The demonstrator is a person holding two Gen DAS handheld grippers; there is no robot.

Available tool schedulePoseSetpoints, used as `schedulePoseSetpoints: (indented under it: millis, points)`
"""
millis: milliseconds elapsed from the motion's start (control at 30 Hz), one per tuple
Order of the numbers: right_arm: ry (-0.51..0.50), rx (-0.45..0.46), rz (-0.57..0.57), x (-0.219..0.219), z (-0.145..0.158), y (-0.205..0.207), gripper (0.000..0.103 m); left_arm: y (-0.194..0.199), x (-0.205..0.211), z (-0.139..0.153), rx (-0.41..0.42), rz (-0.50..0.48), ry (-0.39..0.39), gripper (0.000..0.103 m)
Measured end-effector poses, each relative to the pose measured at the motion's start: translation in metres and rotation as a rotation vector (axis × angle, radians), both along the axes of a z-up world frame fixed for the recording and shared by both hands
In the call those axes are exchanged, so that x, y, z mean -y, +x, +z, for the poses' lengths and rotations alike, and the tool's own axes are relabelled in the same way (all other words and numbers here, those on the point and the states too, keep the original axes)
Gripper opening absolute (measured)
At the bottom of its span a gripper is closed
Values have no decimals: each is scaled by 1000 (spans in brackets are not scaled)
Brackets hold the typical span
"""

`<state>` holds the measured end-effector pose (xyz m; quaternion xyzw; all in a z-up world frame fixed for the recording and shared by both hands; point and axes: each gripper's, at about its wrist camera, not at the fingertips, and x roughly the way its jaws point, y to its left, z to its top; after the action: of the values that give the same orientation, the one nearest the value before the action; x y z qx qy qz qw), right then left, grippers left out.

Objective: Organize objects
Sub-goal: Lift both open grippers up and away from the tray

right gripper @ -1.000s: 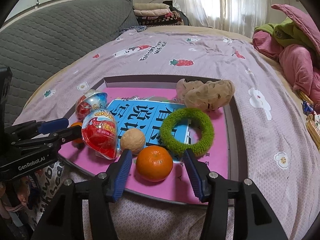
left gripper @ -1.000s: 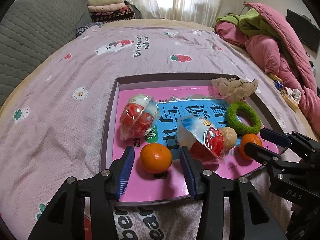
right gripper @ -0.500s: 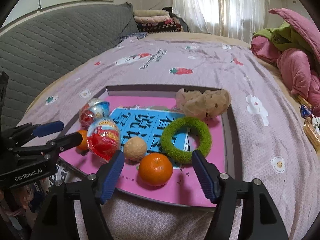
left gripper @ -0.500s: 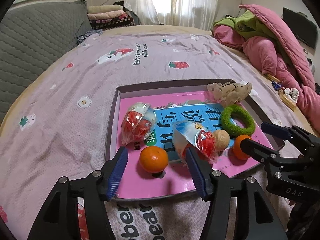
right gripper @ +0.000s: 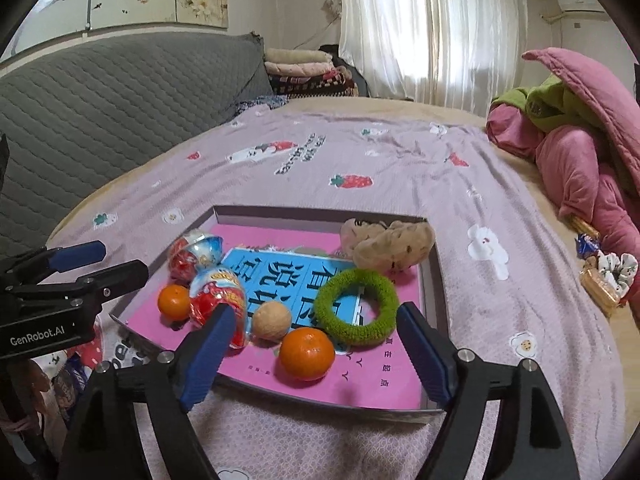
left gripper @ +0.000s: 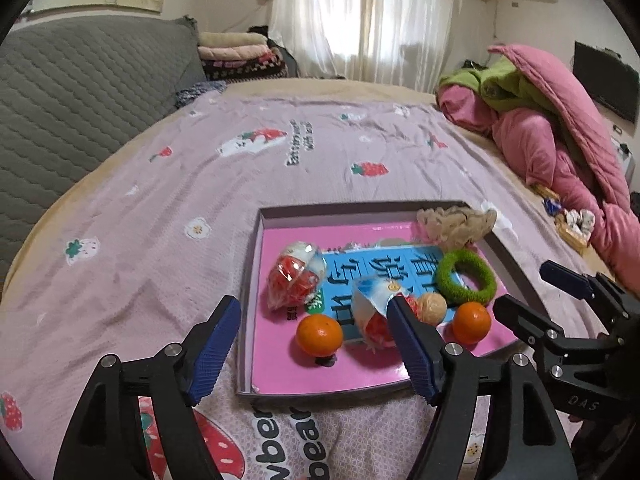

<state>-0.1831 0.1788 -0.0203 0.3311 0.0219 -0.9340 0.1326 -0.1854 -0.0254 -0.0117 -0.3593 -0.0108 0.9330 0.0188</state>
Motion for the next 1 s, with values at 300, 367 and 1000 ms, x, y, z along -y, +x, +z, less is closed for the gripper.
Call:
schedulePoseSetpoints:
  millis: [300,367,1000]
  points:
    - [30,-71,-33,3,27,22,90,24,4,29,-81,47,-10,77]
    - [21,-88,-38,1,34,28,90,30,4,34,-101,67,-18,77]
    - [3,-202,-55,-1,69,92,90,91,-6,46,-162,73,-13,77]
